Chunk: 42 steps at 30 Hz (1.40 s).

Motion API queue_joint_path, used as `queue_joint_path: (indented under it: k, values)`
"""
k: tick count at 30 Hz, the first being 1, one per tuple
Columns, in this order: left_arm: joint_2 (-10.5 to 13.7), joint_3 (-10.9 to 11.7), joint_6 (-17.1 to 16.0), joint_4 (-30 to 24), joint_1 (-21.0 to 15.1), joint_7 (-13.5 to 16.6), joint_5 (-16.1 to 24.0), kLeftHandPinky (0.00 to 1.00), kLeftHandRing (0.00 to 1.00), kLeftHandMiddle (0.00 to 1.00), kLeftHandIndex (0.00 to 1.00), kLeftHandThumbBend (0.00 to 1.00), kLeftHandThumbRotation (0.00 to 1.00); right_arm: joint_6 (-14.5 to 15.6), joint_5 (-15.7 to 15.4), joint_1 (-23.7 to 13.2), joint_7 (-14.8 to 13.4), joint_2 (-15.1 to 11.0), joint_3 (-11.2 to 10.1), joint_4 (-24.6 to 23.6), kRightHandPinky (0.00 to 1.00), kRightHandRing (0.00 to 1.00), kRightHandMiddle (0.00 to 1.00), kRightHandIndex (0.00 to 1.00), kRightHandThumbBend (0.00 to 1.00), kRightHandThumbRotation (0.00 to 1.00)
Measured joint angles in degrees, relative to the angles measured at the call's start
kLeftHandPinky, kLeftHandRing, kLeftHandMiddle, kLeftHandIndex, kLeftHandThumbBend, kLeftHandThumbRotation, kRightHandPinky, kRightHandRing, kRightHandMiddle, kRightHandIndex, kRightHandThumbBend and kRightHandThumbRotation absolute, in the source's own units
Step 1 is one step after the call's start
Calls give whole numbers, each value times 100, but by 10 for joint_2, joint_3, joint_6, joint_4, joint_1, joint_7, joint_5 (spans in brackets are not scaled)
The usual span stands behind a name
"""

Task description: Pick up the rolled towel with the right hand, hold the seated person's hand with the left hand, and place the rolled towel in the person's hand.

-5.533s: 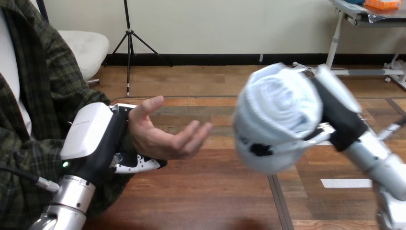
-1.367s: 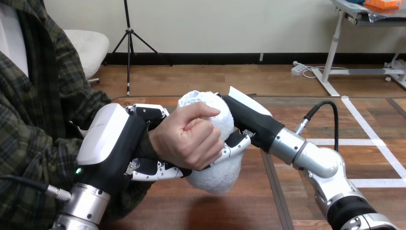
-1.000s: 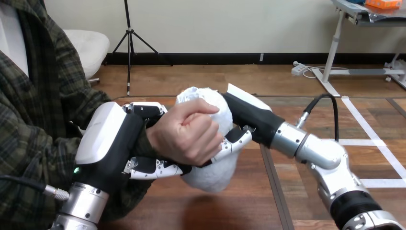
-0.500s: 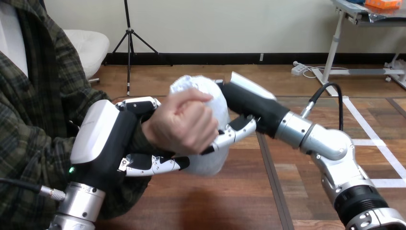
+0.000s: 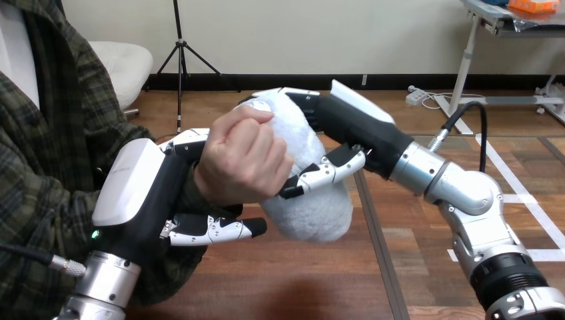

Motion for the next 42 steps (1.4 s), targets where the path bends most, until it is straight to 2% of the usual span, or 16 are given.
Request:
queue_joint_path:
  k: [7, 17, 26, 32, 42]
  values:
    - [14, 5, 0, 0, 1, -8, 3, 69, 84, 91, 93, 100, 40, 0, 18, 1, 3, -5, -8, -3, 66, 73, 77, 83, 91, 29]
    - [27, 15, 15, -11, 9, -29, 11, 87, 96, 99, 99, 100, 45, -4, 36, 8, 5, -15, -27, -13, 67, 74, 78, 84, 85, 26]
    - [33, 23, 16, -26, 27, -39, 12, 97, 100, 100, 100, 100, 53, -6, 44, 20, 11, -27, -37, -19, 67, 74, 77, 84, 83, 25]
    - [34, 29, 14, -38, 47, -40, 9, 99, 100, 100, 100, 100, 55, -13, 47, 34, 14, -31, -44, -22, 68, 74, 77, 83, 83, 26]
    - [32, 39, -18, -39, 73, -31, -10, 100, 100, 100, 100, 100, 57, -28, 47, 63, 16, -38, -46, -22, 67, 73, 76, 83, 86, 32]
